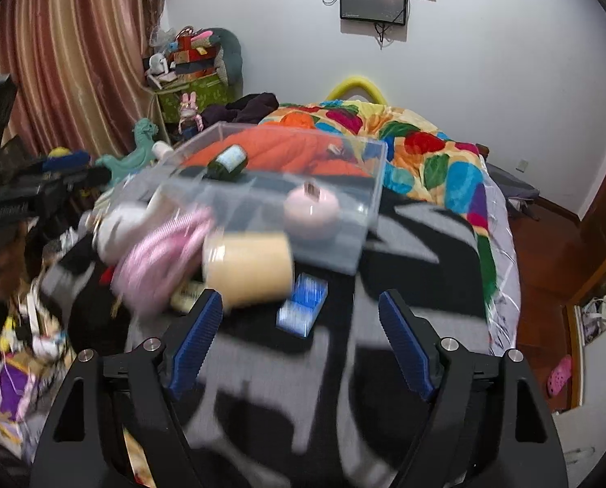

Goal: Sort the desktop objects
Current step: 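Reach down beside the bed and grasp the white round tub with the right tool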

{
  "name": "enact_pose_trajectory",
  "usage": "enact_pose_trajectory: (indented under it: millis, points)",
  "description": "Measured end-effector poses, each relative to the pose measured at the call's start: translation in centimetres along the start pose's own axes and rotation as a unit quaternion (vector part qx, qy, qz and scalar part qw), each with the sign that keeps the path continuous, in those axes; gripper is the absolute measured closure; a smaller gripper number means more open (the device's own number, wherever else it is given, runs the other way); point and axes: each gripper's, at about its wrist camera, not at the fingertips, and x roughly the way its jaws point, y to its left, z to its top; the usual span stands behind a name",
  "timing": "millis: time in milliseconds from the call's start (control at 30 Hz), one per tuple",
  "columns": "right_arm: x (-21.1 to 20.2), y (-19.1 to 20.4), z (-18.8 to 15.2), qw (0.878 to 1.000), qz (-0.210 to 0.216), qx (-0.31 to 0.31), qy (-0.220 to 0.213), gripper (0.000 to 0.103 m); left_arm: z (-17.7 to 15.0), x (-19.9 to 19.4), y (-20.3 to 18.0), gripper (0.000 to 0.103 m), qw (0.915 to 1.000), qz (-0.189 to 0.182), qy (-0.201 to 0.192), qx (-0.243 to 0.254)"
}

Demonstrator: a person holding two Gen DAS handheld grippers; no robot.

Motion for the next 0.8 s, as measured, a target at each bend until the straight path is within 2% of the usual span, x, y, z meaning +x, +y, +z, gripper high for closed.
enact_pose_trajectory:
  millis: [100, 333, 400, 567, 733, 800]
  points:
    - [-1.6, 0.6, -3.1, 1.000, -0.005, -0.001, 0.006, 0.020, -1.4, -1.2, -0.6, 0.010, 0.9995, 0.019, -0.004, 0.024]
    - [-3.0, 2.0, -10.3, 0.998, 0.009, 0.007, 0.057, 0.020, -5.2, -2.2, -1.2, 0.009, 0.9978, 0.036, 0.013, 0.054]
    - [-2.8, 2.6, -12.3, 0.996, 0.024, 0.014, 0.084, 0.020, -6.1, -2.0, -1.3, 0.009, 0.9979, 0.032, 0.024, 0.052]
    - [-3.0, 4.2, -16.0, 0.991, 0.049, 0.015, 0.120, 0.020, -7.9, -1.5, -1.7, 0.009, 0.9979, 0.014, 0.045, 0.044]
    - [-1.3, 5.8, -18.5, 0.982, 0.066, -0.006, 0.180, 0.020, -8.8, -1.5, -2.4, 0.009, 0.9974, 0.007, 0.053, 0.048]
    - [-0.7, 6.3, -19.2, 0.979, 0.066, -0.019, 0.190, 0.020, -8.8, -1.4, -2.5, 0.009, 0.9973, 0.006, 0.054, 0.049]
